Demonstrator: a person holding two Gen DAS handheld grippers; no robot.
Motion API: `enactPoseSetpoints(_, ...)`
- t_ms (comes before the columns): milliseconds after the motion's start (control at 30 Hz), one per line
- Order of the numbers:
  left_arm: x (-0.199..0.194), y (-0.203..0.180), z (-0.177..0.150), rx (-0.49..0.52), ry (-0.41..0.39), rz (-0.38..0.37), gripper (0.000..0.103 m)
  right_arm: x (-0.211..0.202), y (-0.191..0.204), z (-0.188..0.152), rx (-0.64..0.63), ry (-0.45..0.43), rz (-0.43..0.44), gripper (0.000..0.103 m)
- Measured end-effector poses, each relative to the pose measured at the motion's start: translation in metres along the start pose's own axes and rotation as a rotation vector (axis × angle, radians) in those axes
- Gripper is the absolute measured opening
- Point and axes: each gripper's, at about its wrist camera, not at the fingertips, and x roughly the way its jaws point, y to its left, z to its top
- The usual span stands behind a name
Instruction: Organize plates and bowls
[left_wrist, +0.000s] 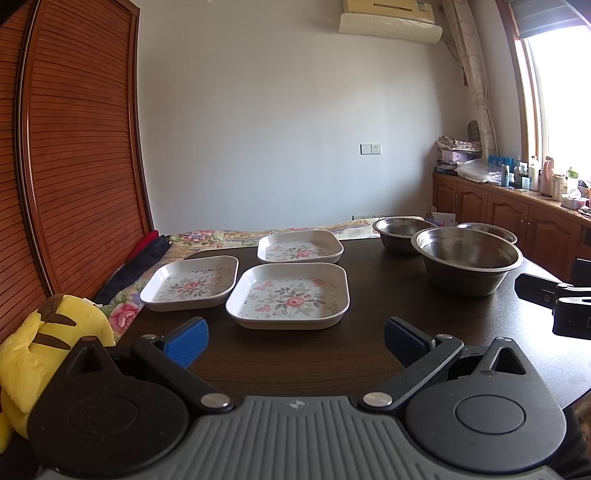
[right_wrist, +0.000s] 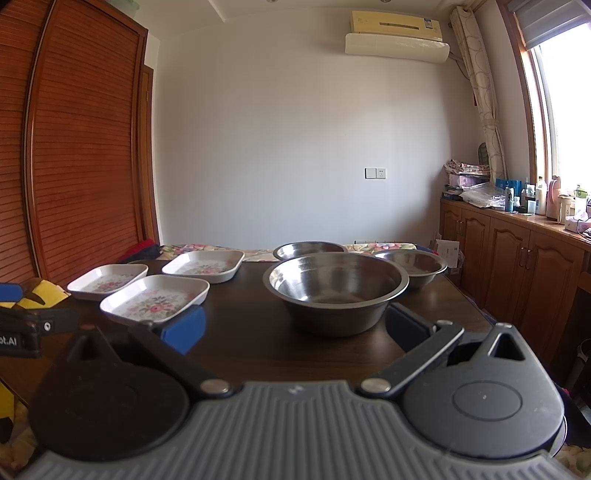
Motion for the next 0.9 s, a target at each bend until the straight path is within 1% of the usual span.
enactPoseSetpoints(900, 0.0002, 0.0009, -0.0008, -0.001, -0.001, 0.001, 0.103, -0.0003, -0.0016, 0.0002, 0.001, 0.001, -0.002, 0.103)
